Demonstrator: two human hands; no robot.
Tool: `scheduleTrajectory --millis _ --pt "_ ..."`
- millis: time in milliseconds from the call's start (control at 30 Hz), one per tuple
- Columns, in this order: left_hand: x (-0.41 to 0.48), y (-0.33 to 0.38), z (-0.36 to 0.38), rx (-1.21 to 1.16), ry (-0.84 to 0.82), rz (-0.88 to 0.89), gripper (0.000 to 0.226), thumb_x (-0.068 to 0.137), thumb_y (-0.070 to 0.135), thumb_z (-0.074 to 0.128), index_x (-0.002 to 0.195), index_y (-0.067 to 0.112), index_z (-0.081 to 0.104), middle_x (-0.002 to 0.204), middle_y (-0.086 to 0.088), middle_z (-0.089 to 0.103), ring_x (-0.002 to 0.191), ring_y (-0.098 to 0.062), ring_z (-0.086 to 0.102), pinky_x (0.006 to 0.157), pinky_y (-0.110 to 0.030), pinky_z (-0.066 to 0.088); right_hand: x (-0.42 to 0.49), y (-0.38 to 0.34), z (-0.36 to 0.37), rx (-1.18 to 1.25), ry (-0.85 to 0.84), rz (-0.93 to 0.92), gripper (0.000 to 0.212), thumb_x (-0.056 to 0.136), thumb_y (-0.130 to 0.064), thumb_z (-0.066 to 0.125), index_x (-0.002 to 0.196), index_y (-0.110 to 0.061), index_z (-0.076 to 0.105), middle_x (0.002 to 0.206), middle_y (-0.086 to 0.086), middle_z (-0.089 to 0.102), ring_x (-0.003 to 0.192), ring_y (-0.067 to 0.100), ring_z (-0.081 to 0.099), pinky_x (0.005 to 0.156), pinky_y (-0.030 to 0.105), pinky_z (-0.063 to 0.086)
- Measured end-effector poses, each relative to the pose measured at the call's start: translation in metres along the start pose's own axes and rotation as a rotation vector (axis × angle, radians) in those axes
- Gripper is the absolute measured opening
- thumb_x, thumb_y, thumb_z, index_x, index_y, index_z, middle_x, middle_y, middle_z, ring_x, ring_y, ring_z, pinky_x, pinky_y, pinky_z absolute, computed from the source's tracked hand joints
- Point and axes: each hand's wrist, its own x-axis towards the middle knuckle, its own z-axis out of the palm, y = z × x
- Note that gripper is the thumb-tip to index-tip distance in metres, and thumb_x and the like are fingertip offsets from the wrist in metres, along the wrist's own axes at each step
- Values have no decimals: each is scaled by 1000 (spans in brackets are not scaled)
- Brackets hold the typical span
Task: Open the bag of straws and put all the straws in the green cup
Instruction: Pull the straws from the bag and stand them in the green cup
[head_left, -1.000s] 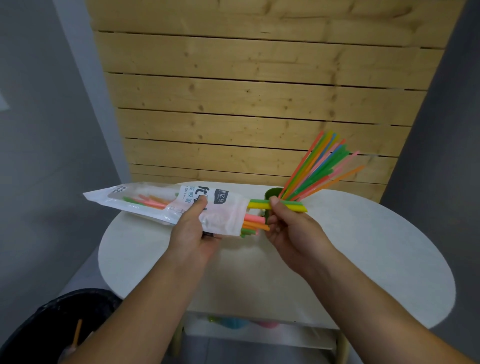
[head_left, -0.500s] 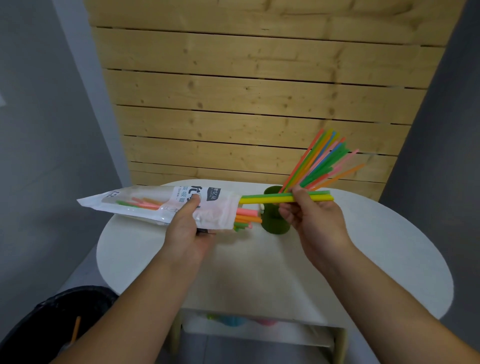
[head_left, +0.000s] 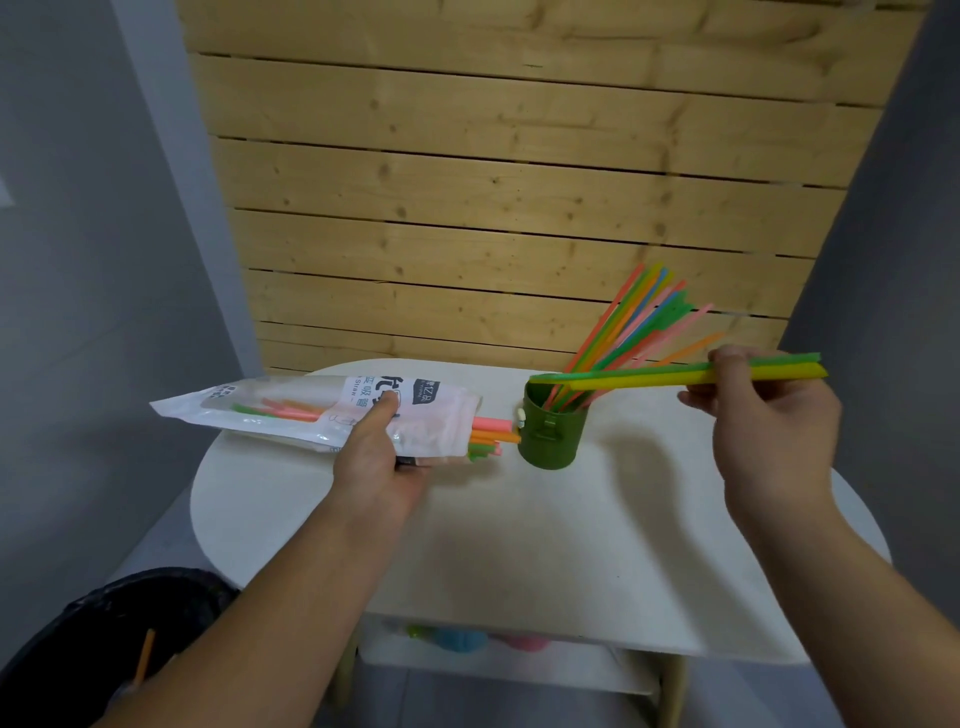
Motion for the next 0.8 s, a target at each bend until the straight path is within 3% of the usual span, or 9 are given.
scheduleTrajectory --millis 67,133,233,333,400,633,800 --pt "-2 -2 1 16 -6 1 43 98 12 64 140 14 55 131 -12 70 95 -24 73 66 -44 64 -1 0 3 -117 -27 -83 19 97 -26 58 80 -27 66 75 -3 70 67 15 73 60 20 57" --pt "-3 -3 2 27 -8 0 41 98 12 65 138 15 57 129 -11 71 94 -23 73 68 -43 65 -1 2 7 -225 -63 -148 18 97 -29 58 82 -24 66 74 -3 70 69 15 72 61 28 59" --pt "-4 -3 1 46 -28 -8 36 98 13 64 134 14 58 130 -11 71 100 -25 72 85 -47 60 5 6 15 -370 -133 -210 25 97 -34 55 85 -16 67 75 4 70 75 23 71 64 33 56" --pt "-3 -4 0 83 -34 0 41 98 14 65 138 13 57 130 -11 71 106 -26 72 80 -46 62 15 11 28 -410 -220 -189 31 96 -36 55 85 -10 67 76 7 71 74 25 71 65 42 59" --pt "-1 -4 -2 92 -49 2 43 98 15 64 141 13 56 131 -12 71 114 -28 71 87 -48 61 20 15 39 -456 -269 -183 33 96 -36 56 85 -7 68 76 9 71 72 26 70 68 47 59" --pt "1 0 -6 89 -75 5 41 99 14 63 140 14 55 131 -13 71 118 -29 69 87 -47 60 27 37 65 -467 -328 -85 34 94 -34 61 81 -4 69 74 14 71 69 30 69 68 48 60" --pt "3 -2 -6 80 -63 6 43 98 13 65 140 14 56 129 -13 72 117 -29 70 90 -49 59 23 60 71 -463 -337 -17 28 90 -37 64 77 -12 68 74 10 71 72 30 70 69 51 61"
